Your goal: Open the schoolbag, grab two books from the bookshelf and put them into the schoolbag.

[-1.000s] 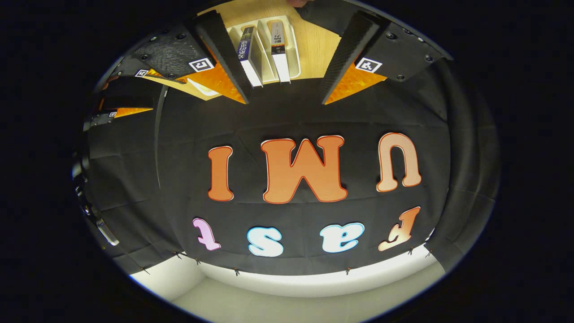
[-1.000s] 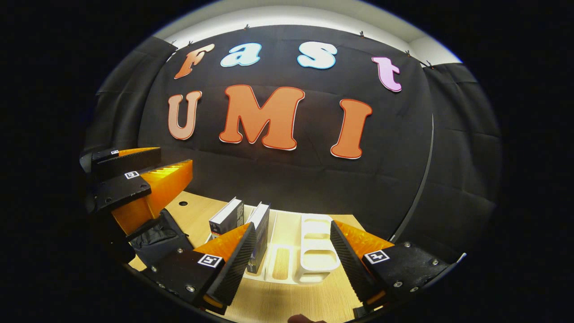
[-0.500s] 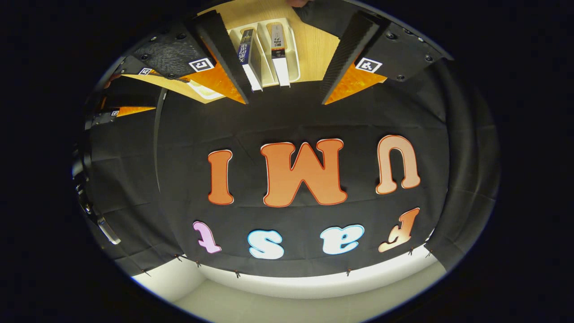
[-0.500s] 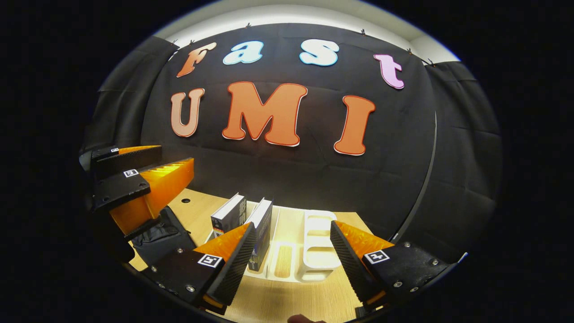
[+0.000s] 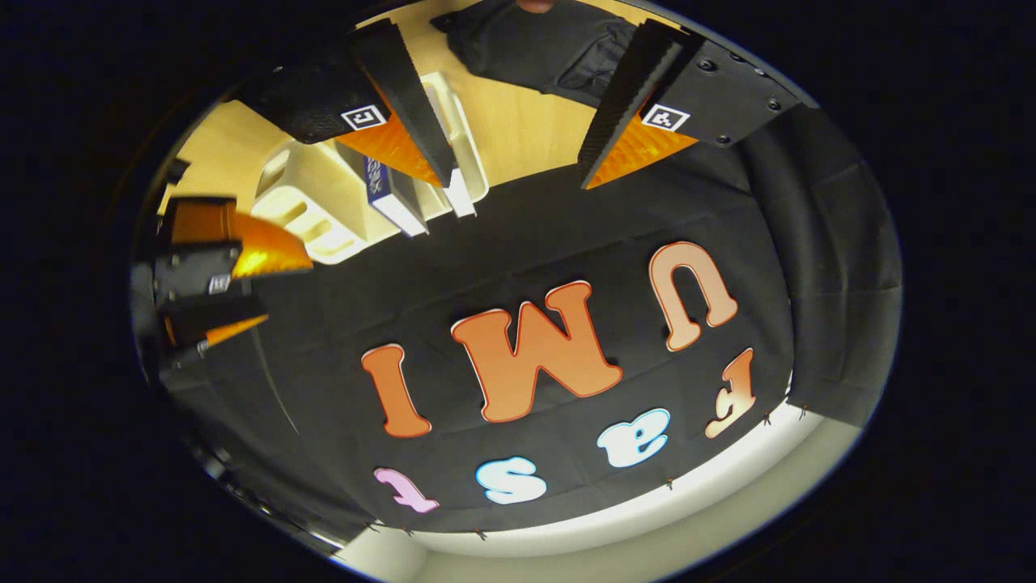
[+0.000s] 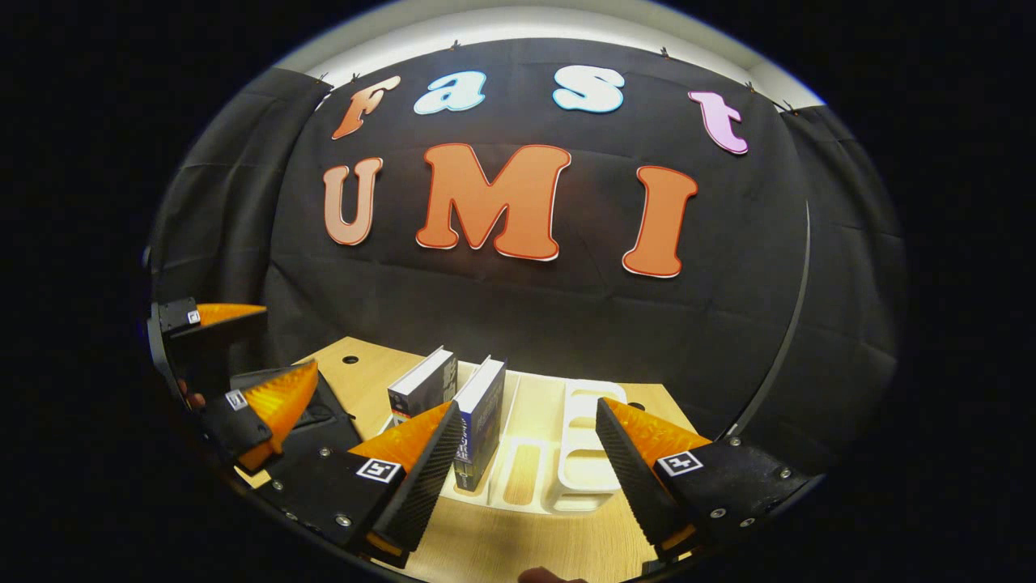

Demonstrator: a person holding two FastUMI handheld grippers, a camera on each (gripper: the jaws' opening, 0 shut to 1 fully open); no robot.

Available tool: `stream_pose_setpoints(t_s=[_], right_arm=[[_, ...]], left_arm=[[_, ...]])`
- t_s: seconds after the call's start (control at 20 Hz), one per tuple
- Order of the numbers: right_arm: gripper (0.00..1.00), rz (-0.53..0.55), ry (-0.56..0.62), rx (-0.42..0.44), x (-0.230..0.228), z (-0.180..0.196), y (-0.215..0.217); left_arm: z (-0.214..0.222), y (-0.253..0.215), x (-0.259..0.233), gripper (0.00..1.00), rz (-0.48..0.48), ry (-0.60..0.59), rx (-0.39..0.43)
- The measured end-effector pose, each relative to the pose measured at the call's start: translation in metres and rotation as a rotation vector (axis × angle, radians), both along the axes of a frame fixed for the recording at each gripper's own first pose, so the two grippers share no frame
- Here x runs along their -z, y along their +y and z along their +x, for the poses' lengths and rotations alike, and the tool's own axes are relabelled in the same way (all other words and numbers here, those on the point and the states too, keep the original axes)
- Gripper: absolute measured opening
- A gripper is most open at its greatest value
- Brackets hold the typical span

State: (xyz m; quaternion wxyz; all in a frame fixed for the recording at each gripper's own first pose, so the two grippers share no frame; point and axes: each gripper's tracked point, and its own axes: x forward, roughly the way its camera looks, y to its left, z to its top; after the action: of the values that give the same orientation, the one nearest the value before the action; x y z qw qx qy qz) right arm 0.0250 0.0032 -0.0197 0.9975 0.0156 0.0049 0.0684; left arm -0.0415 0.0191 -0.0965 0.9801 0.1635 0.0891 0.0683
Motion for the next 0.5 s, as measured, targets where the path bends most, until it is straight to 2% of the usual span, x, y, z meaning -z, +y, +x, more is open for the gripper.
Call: stream_pose_setpoints(t_s=[0.25,0.35,0.4,0.5], right_arm=[[0.99,-0.019,-0.024,-0.065,-0.002,0.010,0.003],[0.99,-0.068,-0.026,-0.065,0.004,0.019,-0.001],[0.99,-0.107,-0.031,-0.068,0.007,0.017,-0.002],[0.99,-0.115,-0.052,-0.090,0.004,0.016,0.000]], left_arm=[[-0.016,0.010,0.053,0.98,0.182,0.120,-0.061],[-0.015,0.013,0.076,0.98,0.176,0.155,-0.072],[-0.017,0.023,0.087,0.98,0.190,0.185,-0.092],[-0.028,0.024,0.100,0.98,0.243,0.214,-0.092]])
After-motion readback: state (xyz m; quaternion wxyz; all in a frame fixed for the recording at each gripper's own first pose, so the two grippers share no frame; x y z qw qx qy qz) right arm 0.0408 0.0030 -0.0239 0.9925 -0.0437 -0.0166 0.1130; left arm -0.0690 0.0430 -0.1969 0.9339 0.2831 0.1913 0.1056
